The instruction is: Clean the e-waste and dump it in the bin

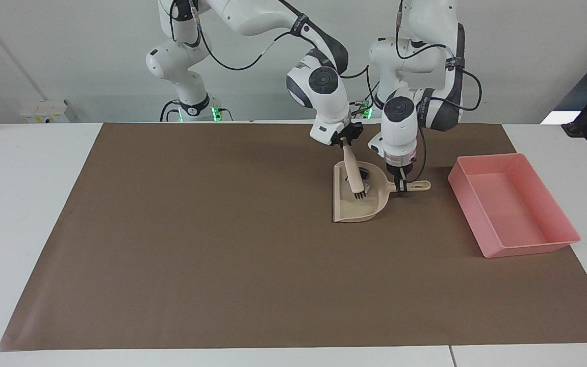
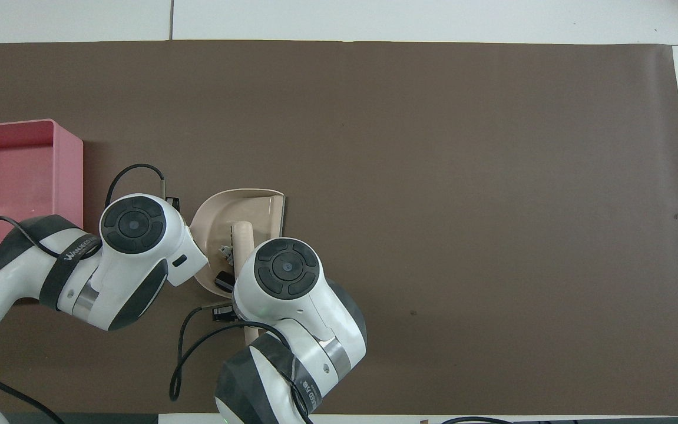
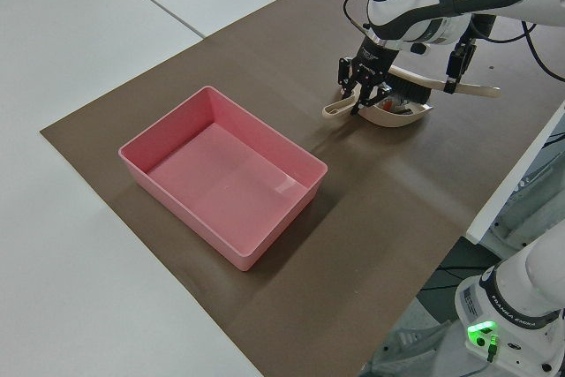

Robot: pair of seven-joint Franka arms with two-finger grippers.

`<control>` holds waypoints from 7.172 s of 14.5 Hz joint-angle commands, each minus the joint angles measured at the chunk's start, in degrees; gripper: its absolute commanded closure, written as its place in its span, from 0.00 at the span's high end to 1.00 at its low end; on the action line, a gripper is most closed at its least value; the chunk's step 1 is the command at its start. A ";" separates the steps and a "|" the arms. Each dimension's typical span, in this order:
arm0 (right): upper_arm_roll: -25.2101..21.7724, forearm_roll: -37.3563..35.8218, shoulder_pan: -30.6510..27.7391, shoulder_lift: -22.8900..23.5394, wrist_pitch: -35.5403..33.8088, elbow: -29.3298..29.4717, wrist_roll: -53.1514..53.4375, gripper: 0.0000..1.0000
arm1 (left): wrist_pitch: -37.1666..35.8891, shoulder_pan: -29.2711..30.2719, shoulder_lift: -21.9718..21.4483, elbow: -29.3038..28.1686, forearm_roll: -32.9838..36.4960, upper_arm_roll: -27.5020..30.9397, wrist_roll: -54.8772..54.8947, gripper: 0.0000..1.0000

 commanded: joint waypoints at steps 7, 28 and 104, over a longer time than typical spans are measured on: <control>-0.13 -5.68 -7.05 -11.18 -14.96 -1.68 0.49 0.00 | 3.02 5.23 -1.67 -1.70 -10.38 -0.07 9.78 0.00; -0.05 -27.74 -58.83 -22.27 -5.15 -26.81 -40.55 0.00 | -15.61 39.06 -0.71 23.86 -19.52 1.07 37.29 0.00; -8.57 -28.10 -43.89 -18.93 -39.68 14.32 -30.18 1.00 | -3.74 -4.71 0.89 2.79 7.72 1.16 -8.76 0.96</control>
